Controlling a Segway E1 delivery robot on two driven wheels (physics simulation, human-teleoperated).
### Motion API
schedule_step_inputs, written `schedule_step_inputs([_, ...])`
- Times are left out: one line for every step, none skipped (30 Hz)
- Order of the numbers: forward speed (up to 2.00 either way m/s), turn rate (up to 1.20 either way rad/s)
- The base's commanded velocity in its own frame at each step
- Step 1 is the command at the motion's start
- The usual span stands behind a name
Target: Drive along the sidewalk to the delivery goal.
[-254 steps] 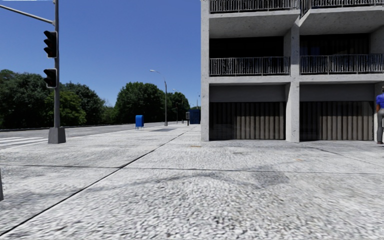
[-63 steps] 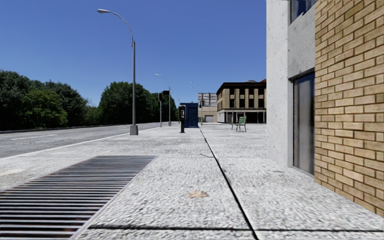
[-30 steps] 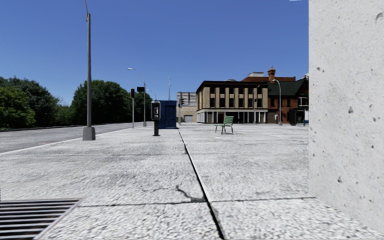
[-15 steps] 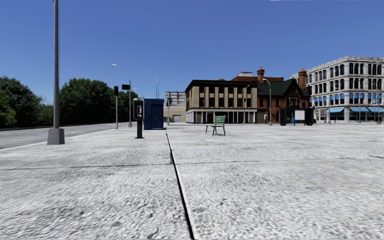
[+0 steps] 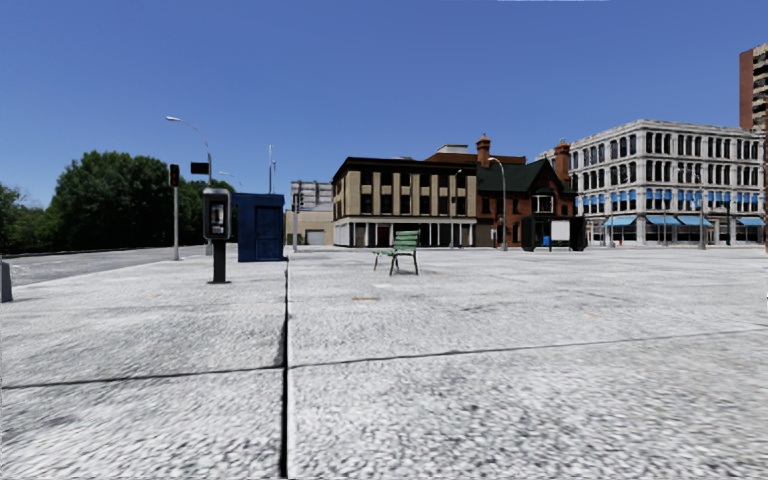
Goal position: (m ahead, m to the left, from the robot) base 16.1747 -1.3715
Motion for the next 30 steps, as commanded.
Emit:
schedule_step_inputs([2.0, -0.34])
schedule_step_inputs([2.0, -0.34])
schedule_step_inputs([2.0, -0.34])
schedule_step_inputs([2.0, -0.34])
schedule_step_inputs([2.0, -0.34])
schedule_step_inputs([2.0, -0.34])
schedule_step_inputs([2.0, -0.34])
schedule_step_inputs([2.0, -0.34])
schedule_step_inputs([2.0, -0.34])
schedule_step_inputs([2.0, -0.34])
schedule_step_inputs([2.0, -0.34])
schedule_step_inputs([2.0, -0.34])
schedule_step_inputs([2.0, -0.34])
schedule_step_inputs([2.0, -0.34])
schedule_step_inputs([2.0, -0.34])
schedule_step_inputs([2.0, -0.34])
schedule_step_inputs([2.0, -0.34])
schedule_step_inputs([2.0, -0.34])
schedule_step_inputs([2.0, -0.34])
schedule_step_inputs([2.0, -0.34])
schedule_step_inputs([2.0, -0.34])
schedule_step_inputs([2.0, -0.34])
schedule_step_inputs([2.0, -0.34])
schedule_step_inputs([2.0, -0.34])
schedule_step_inputs([2.0, -0.34])
schedule_step_inputs([2.0, -0.34])
schedule_step_inputs([2.0, -0.34])
schedule_step_inputs([2.0, -0.34])
schedule_step_inputs([2.0, -0.34])
schedule_step_inputs([2.0, -0.34])
